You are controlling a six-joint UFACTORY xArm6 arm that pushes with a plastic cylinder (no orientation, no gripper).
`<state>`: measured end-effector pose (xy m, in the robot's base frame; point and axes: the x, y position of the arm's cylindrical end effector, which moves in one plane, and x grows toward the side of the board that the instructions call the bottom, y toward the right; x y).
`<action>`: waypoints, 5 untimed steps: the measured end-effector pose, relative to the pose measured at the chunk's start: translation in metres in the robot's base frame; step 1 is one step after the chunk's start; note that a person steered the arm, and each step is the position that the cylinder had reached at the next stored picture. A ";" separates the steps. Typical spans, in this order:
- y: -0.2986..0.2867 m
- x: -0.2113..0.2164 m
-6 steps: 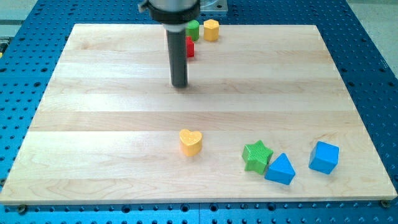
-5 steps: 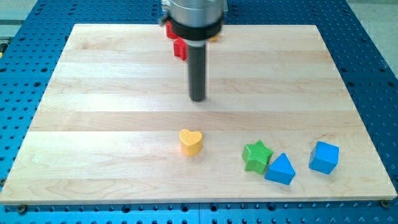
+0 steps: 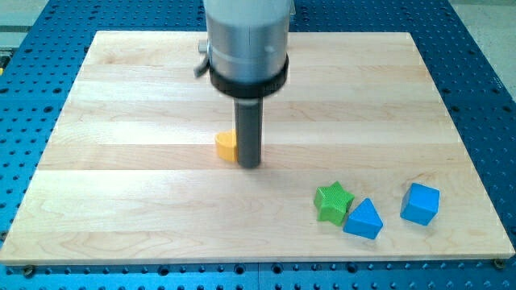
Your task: Move the heart bottom left to the red star
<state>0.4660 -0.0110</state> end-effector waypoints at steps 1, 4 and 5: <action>-0.002 -0.016; -0.081 -0.027; -0.109 -0.048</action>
